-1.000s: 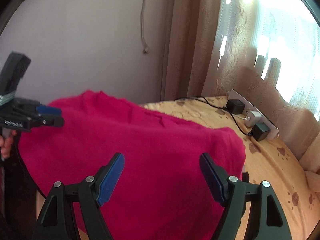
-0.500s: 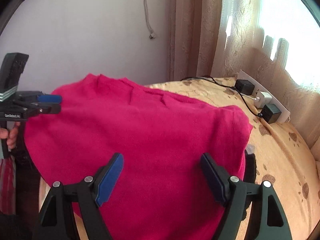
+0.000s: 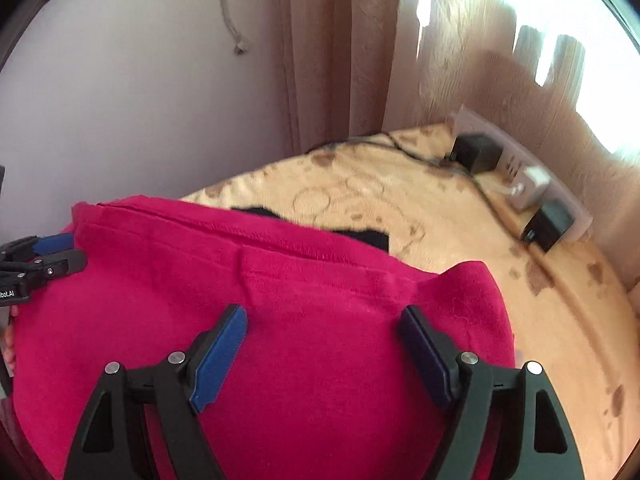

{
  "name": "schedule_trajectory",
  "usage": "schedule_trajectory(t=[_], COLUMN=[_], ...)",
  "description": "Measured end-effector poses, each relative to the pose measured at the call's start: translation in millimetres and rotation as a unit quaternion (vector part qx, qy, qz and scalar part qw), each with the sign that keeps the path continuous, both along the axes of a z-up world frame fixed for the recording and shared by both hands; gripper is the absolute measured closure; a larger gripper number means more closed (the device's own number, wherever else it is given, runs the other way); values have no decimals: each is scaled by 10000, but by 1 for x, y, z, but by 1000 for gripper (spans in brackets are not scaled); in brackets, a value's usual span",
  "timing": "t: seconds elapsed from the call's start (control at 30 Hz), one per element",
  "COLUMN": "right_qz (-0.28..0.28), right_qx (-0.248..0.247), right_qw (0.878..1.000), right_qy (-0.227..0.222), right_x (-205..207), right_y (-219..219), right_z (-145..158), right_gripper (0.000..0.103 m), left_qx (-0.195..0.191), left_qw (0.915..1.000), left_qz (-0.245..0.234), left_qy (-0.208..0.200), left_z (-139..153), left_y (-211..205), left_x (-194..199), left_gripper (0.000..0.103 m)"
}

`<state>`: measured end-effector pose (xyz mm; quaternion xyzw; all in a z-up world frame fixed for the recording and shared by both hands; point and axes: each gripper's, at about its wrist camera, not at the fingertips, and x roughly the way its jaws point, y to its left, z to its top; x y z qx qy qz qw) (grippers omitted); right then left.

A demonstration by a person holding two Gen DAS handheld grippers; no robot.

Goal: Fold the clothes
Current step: 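Press and smooth the sweatshirt on the stack with both grippers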

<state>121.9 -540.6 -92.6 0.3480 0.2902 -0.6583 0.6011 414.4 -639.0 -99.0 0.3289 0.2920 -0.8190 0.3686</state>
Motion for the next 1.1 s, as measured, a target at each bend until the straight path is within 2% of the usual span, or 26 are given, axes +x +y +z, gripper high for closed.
schedule_trajectory(t=[0.07, 0.2, 0.3, 0.5, 0.63, 0.7, 0.77, 0.9, 0.93, 1.0, 1.1], right_qz=[-48, 50, 42, -102, 61, 225, 343, 385, 344, 255, 420], right_qx=[-73, 65, 27, -582, -866, -983, -973, -890, -856, -599, -710], right_qw=[9998, 9998, 10000, 9974, 9959, 9948, 9944, 9949, 9955, 9967, 9947], right_qy=[-154, 195, 74, 410, 268, 142, 235, 270, 236, 486, 620], right_x=[-7, 4, -1, 10, 25, 34, 42, 47, 46, 42, 44], right_y=[1, -3, 0, 19, 34, 45, 64, 100, 108, 113, 116], right_z=[-1, -5, -4, 24, 42, 49, 47, 38, 35, 21, 12], right_gripper=[22, 20, 20, 19, 19, 19, 19, 19, 19, 19, 18], left_qx=[-160, -172, -249, -829, -887, -937, -1018, -1171, -1262, -1548, -1806], left_qw=[9998, 9995, 9992, 9964, 9959, 9952, 9942, 9927, 9913, 9866, 9814], left_qz=[-62, -70, -28, 7, -201, -298, -340, 25, 116, 170, 309], left_qy=[-63, -247, -302, -167, 13, -15, -93, -284, -340, -487, -568], left_z=[-2, 0, 10, 40, 45, 44, 40, 24, 19, 11, 3], left_y=[4, 4, 10, 50, 82, 96, 110, 135, 142, 156, 166], left_x=[-1, -6, -6, -2, -3, -3, -2, 6, 6, 3, 1], left_gripper=[21, 21, 21, 21, 20, 20, 20, 20, 20, 19, 18])
